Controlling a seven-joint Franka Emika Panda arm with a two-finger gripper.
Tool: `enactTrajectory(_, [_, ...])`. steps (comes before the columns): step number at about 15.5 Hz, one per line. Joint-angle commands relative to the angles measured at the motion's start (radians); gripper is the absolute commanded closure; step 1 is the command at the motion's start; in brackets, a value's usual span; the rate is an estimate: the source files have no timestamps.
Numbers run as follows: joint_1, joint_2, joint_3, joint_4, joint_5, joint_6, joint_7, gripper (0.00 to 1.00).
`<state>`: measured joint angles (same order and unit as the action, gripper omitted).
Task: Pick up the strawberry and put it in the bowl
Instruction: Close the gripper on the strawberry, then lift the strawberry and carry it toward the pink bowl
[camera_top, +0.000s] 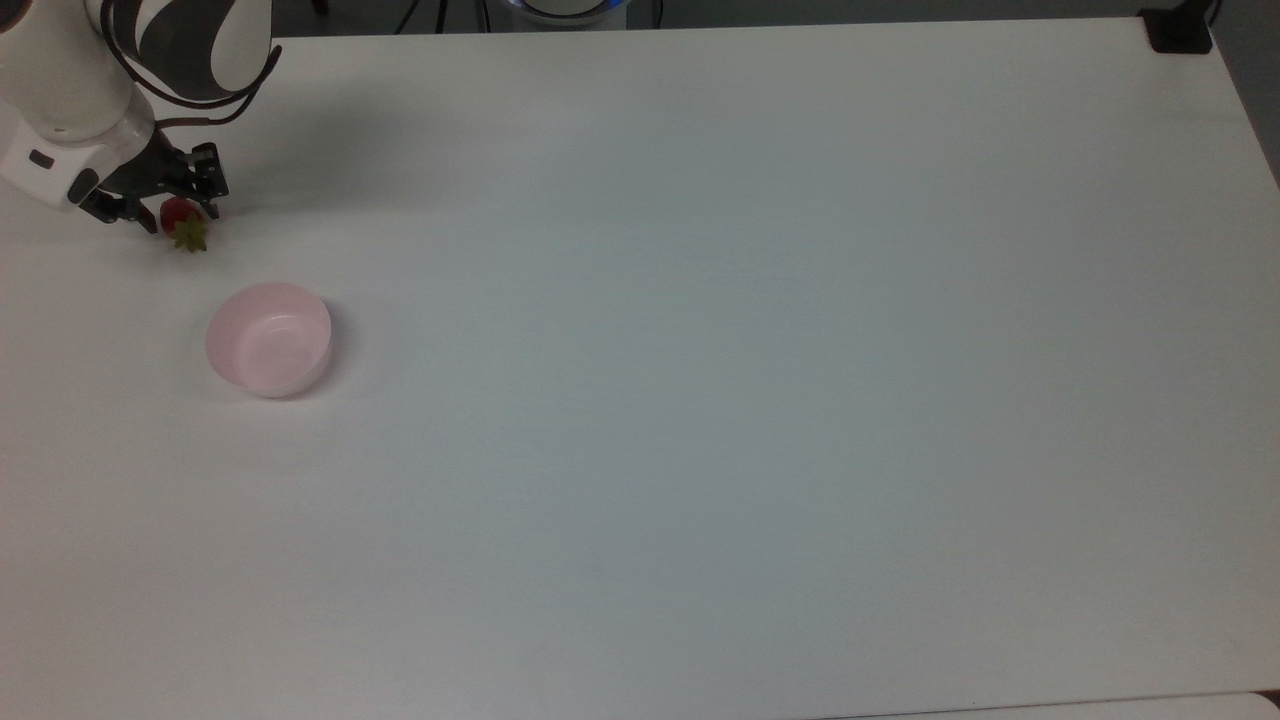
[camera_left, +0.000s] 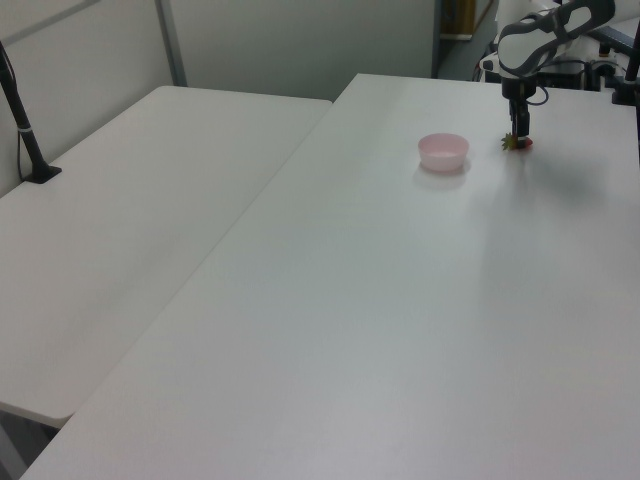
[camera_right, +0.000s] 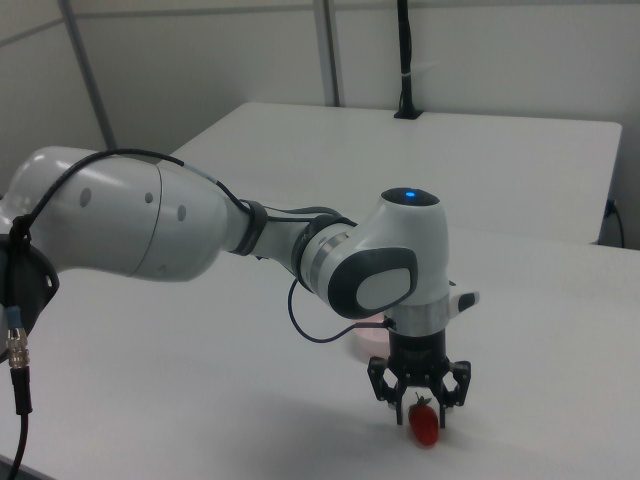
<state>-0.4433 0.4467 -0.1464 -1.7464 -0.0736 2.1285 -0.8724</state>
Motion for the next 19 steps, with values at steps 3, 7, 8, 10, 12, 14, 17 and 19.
enactTrajectory(3, [0.008,-0.01,-0.005,-0.027,-0.012,0.027,0.023,0.52])
enactTrajectory(7, [0.006,-0.017,-0.005,-0.015,-0.009,0.016,0.041,0.55])
enactTrajectory(8, [0.006,-0.025,-0.005,-0.013,-0.006,0.016,0.061,0.55])
enactTrajectory(10, [0.012,-0.04,-0.002,0.016,0.0,0.013,0.116,0.54])
enactTrajectory(12, [0.028,-0.045,0.007,0.047,0.003,0.013,0.2,0.53])
enactTrajectory(14, [0.06,-0.045,0.013,0.097,0.005,-0.001,0.301,0.53])
enactTrajectory(17, [0.124,-0.04,0.014,0.153,0.011,-0.016,0.418,0.49])
enactTrajectory(19, [0.162,-0.039,0.016,0.153,0.031,-0.01,0.489,0.49])
